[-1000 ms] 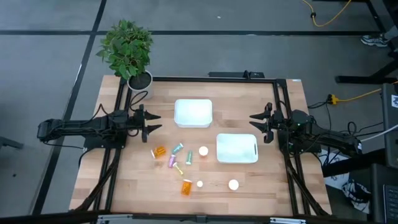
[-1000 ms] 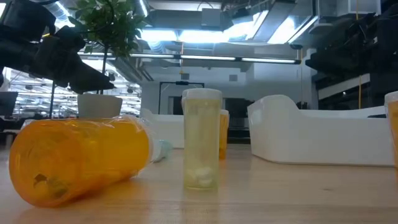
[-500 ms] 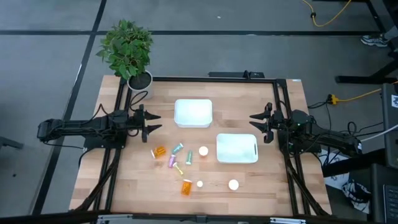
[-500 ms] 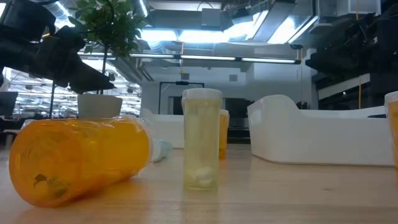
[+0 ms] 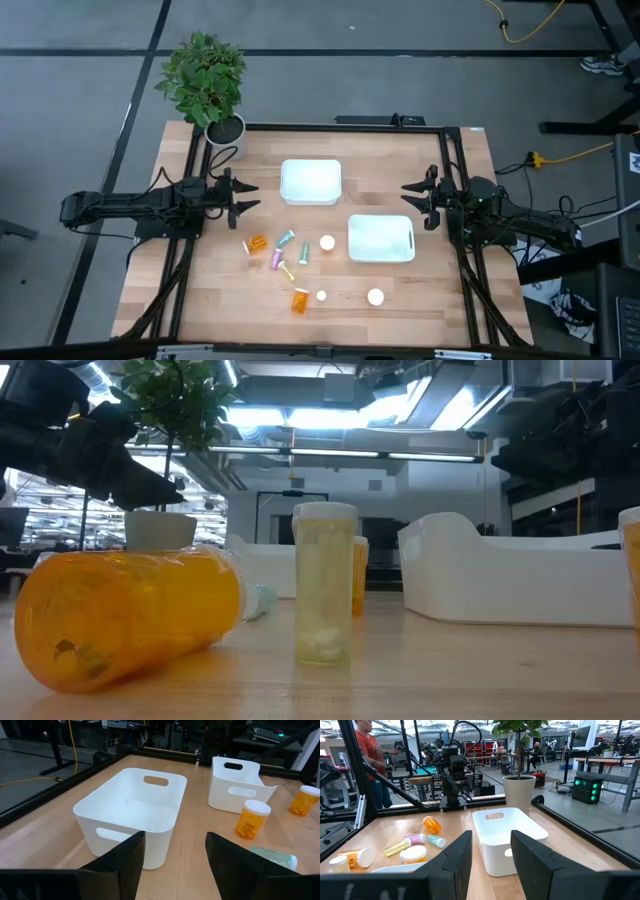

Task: Pick and place medicine bottles into bin by pill shape (circle, oval)

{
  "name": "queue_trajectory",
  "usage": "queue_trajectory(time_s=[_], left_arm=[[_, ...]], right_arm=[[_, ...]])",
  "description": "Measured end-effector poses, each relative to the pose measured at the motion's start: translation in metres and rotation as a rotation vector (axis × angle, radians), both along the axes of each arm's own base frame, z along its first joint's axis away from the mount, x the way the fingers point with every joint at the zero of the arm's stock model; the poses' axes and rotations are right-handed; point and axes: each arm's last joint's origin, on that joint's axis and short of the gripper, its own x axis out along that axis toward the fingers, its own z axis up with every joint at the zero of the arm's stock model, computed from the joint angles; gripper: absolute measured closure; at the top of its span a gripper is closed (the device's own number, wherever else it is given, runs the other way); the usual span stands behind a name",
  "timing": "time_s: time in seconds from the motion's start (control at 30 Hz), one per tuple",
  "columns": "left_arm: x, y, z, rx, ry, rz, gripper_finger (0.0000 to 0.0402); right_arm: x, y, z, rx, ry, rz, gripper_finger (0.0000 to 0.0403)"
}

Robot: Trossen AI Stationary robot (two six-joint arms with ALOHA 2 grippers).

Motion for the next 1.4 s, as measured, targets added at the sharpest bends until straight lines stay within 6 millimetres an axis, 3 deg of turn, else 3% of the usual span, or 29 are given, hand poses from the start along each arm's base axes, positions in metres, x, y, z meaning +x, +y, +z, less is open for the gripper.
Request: queue_trajectory(time_s=[0.4, 1.0, 1.4], left_arm=[[0.0000, 0.0000, 0.0000, 0.000, 0.000, 0.000, 0.0200], [-0.0007, 0.0023, 0.0001, 0.018, 0.003, 0.081, 0.0200], [-0.0009, 0.0033, 0.0007, 0.025, -0.002, 0.116, 0.0200]], right_arm=[[0.0000, 0.0000, 0.0003, 0.008, -0.004, 0.000, 0.0264], [-0.0003, -0.0008, 0.0025, 0.413, -0.084, -0.003, 0.0264], [-0.0003, -0.0007, 0.0029, 0.547, -0.108, 0.007, 0.0264]])
